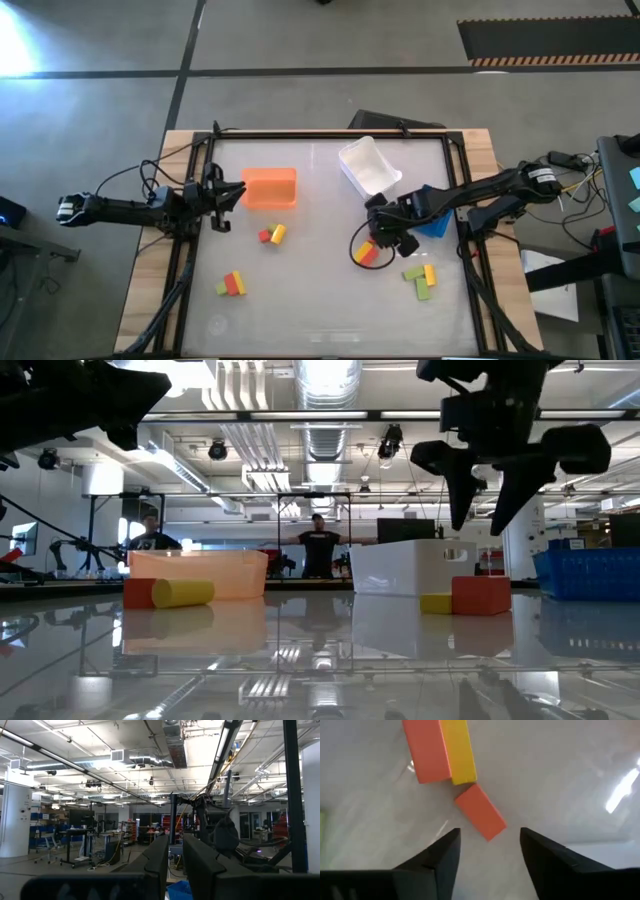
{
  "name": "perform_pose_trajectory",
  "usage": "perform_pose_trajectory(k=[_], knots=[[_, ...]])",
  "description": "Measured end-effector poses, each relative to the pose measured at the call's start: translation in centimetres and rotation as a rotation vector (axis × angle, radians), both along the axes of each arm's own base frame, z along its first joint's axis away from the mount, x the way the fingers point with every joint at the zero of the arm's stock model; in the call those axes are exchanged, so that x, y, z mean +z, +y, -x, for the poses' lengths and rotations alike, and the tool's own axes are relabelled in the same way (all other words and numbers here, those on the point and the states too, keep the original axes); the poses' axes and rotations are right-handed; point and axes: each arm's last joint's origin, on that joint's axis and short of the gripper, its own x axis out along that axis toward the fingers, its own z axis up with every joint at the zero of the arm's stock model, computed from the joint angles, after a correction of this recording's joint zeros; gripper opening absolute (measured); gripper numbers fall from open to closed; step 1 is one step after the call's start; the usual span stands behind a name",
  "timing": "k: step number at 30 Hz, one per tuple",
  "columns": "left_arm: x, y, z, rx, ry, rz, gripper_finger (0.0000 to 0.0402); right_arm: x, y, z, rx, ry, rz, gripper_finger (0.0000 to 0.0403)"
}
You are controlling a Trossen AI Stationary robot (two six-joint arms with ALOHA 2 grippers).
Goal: Sort & place blocks by color
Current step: Put the orange block into the white bin
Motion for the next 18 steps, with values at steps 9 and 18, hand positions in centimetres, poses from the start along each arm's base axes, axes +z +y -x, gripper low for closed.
perform_pose_trajectory(k=[9, 18], knots=[[0.0, 0.0, 0.0, 0.0, 0.001, 0.0, 0.0042, -1.9, 0.0, -0.3, 0.094, -0.064, 0.028, 0.0207], [0.0, 0.0, 0.0, 0.0, 0.002, -0.001, 0.0042, -5.9, -0.1, -1.2, 0.049, 0.062, 0.085, 0.0212]])
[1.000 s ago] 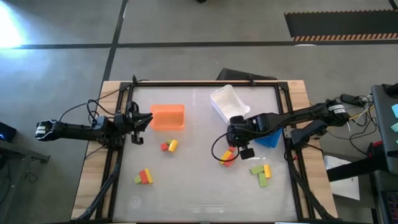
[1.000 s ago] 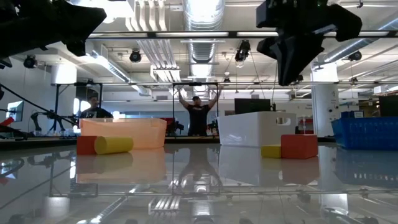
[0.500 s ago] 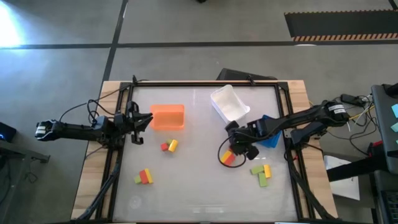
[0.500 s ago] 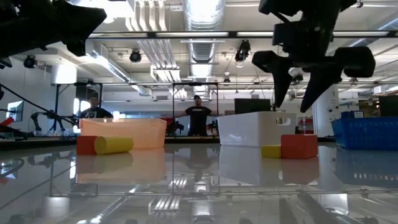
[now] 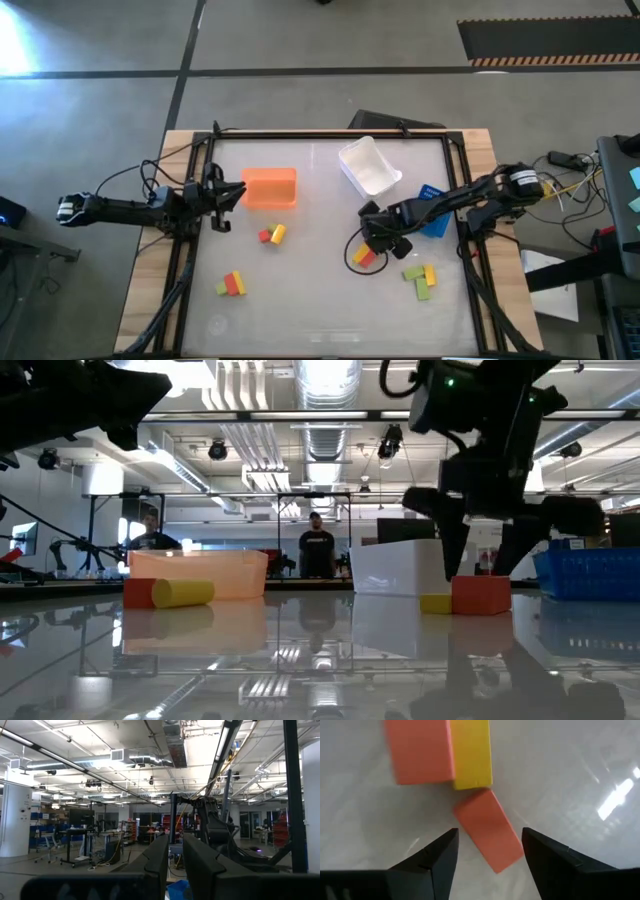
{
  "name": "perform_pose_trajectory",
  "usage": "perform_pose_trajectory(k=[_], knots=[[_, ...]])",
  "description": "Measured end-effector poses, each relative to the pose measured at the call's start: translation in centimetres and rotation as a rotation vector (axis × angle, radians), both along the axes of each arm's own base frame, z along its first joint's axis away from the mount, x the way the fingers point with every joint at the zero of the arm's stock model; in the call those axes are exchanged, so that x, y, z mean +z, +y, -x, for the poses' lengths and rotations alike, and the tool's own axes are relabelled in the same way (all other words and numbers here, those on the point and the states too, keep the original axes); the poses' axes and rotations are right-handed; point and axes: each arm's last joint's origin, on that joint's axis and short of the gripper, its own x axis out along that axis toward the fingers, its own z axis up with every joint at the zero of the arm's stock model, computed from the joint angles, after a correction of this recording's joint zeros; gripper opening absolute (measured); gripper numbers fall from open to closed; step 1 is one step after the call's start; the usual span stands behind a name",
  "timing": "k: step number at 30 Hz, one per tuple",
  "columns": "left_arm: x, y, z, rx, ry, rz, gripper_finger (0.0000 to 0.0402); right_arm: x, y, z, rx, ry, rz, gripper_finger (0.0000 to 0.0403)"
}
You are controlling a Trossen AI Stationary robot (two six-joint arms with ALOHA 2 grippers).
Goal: Sort & place blocks by color
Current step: Put the orange block into the white bin
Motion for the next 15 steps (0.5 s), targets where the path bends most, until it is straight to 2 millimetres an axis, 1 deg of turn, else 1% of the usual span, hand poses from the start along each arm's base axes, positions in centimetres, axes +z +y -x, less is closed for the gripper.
perform_pose_trajectory(k=[3, 9, 15], knots=[[0.0, 0.0, 0.0, 0.0, 0.0, 0.0, 0.0042, -0.7, -0.1, -0.5, 0.012, 0.018, 0.047, 0.022], [0.0, 0.0, 0.0, 0.0, 0.0, 0.0, 0.0042, -1.6, -0.1, -0.9, 0.059, 0.055, 0.064, 0.0228], [-0.1, 0.0, -0.1, 0.0, 0.01, 0.0, 0.0042, -1.5, -0.5, -0.8, 0.049, 0.055, -0.009, 0.0208]])
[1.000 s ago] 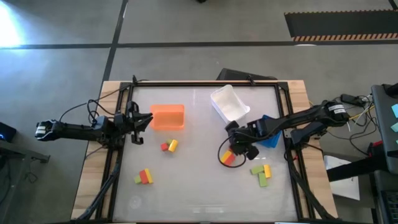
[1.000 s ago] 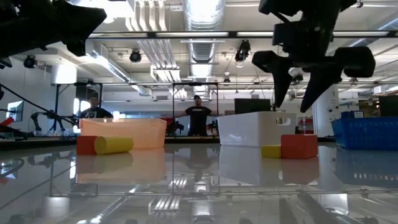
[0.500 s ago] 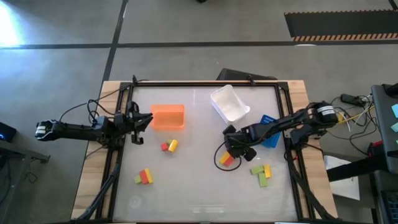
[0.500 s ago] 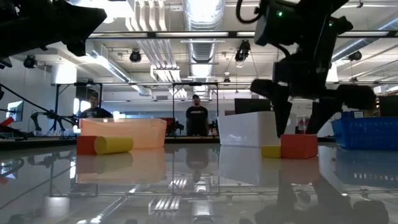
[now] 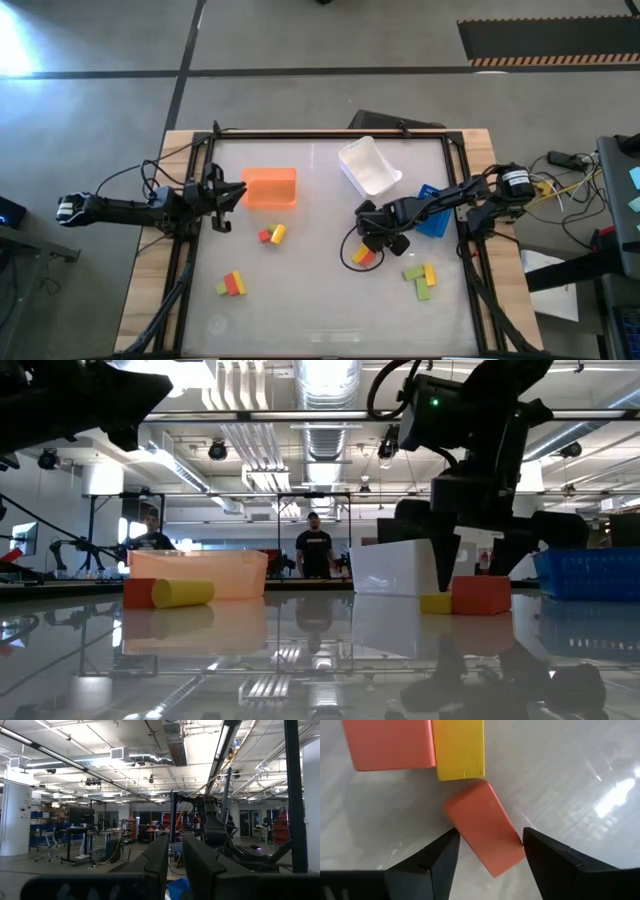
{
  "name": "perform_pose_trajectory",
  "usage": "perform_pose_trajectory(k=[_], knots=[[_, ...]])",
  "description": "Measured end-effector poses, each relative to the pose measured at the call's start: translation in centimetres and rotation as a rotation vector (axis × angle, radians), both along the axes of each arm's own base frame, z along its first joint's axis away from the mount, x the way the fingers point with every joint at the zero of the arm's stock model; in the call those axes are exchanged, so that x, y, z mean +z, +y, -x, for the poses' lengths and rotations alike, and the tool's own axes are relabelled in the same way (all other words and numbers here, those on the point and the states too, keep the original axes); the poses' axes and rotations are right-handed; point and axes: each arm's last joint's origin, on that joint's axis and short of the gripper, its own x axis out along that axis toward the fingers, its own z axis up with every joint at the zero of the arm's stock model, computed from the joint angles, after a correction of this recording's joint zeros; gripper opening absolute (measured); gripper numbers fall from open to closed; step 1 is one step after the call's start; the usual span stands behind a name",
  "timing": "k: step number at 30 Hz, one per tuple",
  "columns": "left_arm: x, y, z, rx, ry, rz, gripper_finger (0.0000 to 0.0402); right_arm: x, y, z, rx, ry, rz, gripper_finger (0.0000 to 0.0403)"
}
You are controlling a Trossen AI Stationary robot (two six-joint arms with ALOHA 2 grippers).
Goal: Sort & place blocks by color
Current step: Put the orange block into the white bin
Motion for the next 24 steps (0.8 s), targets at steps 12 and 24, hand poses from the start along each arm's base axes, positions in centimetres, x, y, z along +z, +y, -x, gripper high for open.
perform_pose_trajectory(k=[12, 24], knots=[[0.0, 0.0, 0.0, 0.015, -0.001, 0.011, 0.0042, 0.4, -1.6, 0.3, -0.242, 0.007, -0.129, 0.0153], [0.0, 0.0, 0.0, 0.006, -0.003, 0.029, 0.0042, 0.3, -1.6, 0.3, -0.366, 0.003, -0.148, 0.0137]])
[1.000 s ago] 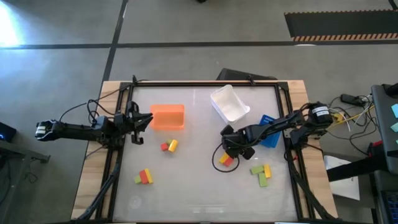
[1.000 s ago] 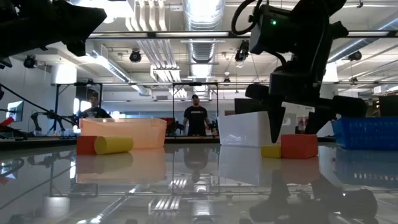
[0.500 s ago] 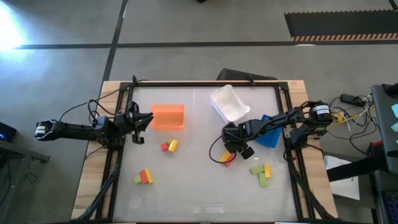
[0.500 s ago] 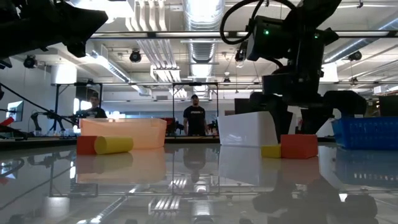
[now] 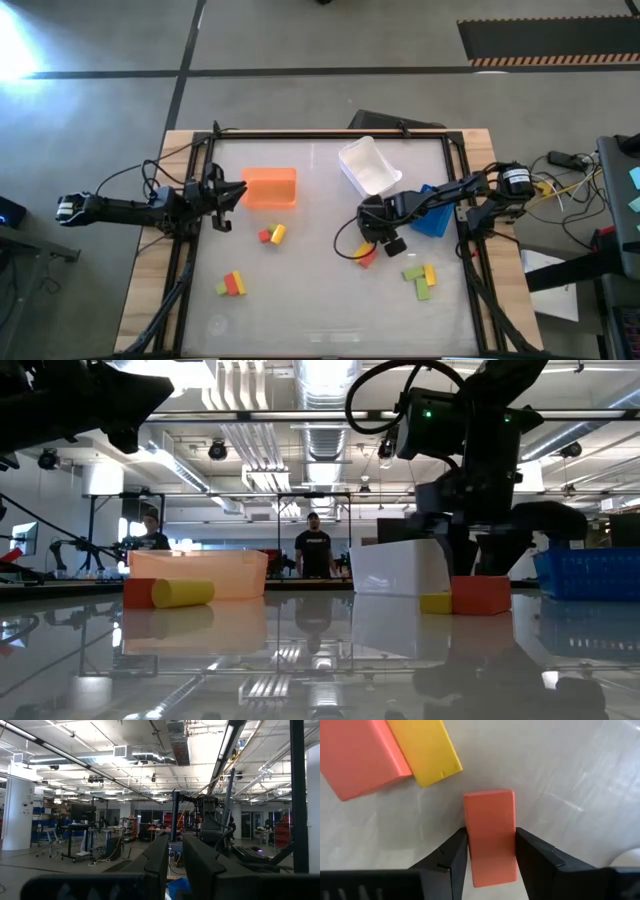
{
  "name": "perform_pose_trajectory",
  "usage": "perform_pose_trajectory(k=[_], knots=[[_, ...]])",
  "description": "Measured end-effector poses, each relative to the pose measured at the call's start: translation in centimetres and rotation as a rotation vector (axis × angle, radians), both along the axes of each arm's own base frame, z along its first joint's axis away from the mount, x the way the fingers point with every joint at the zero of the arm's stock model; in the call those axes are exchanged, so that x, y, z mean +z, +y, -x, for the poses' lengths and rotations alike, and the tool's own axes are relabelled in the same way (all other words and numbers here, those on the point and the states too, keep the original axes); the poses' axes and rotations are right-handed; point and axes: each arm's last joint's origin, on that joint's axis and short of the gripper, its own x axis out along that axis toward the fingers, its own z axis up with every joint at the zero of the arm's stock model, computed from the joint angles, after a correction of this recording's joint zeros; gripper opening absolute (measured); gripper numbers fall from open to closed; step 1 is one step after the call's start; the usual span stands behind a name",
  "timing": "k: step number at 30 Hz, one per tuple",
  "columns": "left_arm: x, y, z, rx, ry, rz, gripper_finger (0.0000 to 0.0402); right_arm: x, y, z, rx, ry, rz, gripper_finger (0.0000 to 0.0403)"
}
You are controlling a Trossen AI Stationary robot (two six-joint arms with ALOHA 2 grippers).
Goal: Sort & place blocks by color
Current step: Put the orange block into the white bin
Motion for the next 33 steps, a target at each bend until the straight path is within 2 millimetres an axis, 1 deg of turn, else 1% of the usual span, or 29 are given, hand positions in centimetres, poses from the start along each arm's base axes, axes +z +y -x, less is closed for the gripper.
perform_pose_trajectory(k=[8, 21, 27, 33], knots=[[0.0, 0.0, 0.0, 0.0, -0.001, 0.0, 0.0042, 0.0, 0.0, 0.0, -0.1, -0.002, -0.016, 0.012], [0.0, 0.0, 0.0, -0.001, -0.001, 0.0, 0.0042, 0.1, 0.0, -0.1, -0.168, -0.011, -0.027, 0.012], [0.0, 0.0, 0.0, -0.001, -0.001, 0.0, 0.0042, 0.8, 0.0, -0.6, -0.247, -0.039, -0.052, 0.0121], [0.0, 0.0, 0.0, -0.002, -0.001, 0.0, 0.0042, 2.1, 0.0, -1.7, -0.332, -0.09, -0.079, 0.0121]])
